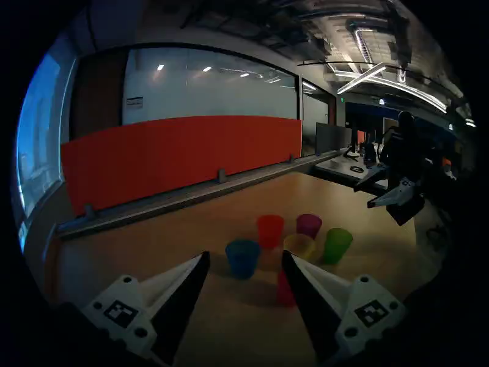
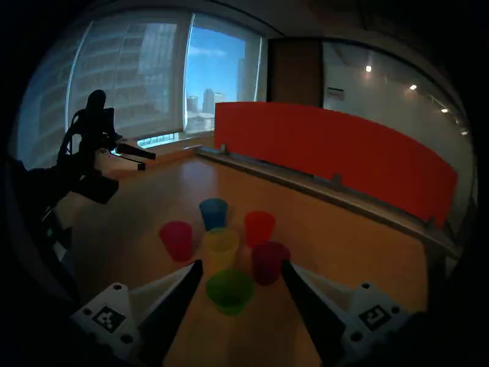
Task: Pour water
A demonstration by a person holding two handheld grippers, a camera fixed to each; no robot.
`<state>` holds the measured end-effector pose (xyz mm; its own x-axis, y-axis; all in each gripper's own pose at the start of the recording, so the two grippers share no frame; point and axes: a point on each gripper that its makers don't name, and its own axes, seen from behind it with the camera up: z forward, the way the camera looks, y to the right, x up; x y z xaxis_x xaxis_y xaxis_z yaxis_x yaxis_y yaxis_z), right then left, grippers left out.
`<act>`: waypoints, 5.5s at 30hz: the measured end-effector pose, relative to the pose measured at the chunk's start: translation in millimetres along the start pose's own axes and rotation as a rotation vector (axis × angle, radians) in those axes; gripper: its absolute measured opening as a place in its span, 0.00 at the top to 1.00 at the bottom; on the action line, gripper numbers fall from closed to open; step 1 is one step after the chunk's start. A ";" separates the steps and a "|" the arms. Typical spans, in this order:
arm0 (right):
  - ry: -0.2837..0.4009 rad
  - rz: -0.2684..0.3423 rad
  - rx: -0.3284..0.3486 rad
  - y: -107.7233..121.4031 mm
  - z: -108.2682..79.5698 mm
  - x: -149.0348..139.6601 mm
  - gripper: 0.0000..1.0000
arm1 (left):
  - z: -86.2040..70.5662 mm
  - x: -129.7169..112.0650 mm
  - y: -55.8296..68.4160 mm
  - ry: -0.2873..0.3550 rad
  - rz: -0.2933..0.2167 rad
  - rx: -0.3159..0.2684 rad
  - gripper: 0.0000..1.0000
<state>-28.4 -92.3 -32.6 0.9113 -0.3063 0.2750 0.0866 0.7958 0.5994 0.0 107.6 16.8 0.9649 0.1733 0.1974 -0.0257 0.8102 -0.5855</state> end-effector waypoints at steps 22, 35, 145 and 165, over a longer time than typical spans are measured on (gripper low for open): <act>-0.108 0.022 0.033 -5.7 27.7 -62.1 0.00 | 17.4 -30.8 -6.6 -0.052 -0.010 0.007 0.13; -0.154 0.015 0.044 -11.2 42.0 -88.0 0.00 | 25.0 -41.0 -13.0 -0.068 -0.018 0.009 0.13; -0.127 0.026 0.061 4.0 69.9 -89.2 0.09 | 191.9 -108.9 1.0 -0.405 0.077 -0.140 0.13; -0.127 0.032 0.058 5.5 68.2 -91.0 0.09 | 192.9 -110.2 3.8 -0.397 0.069 -0.127 0.16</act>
<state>-138.3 -95.7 -3.1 0.8547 -0.3479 0.3853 0.0315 0.7756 0.6304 -156.8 199.6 144.4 0.7860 0.4472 0.4269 -0.0308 0.7179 -0.6954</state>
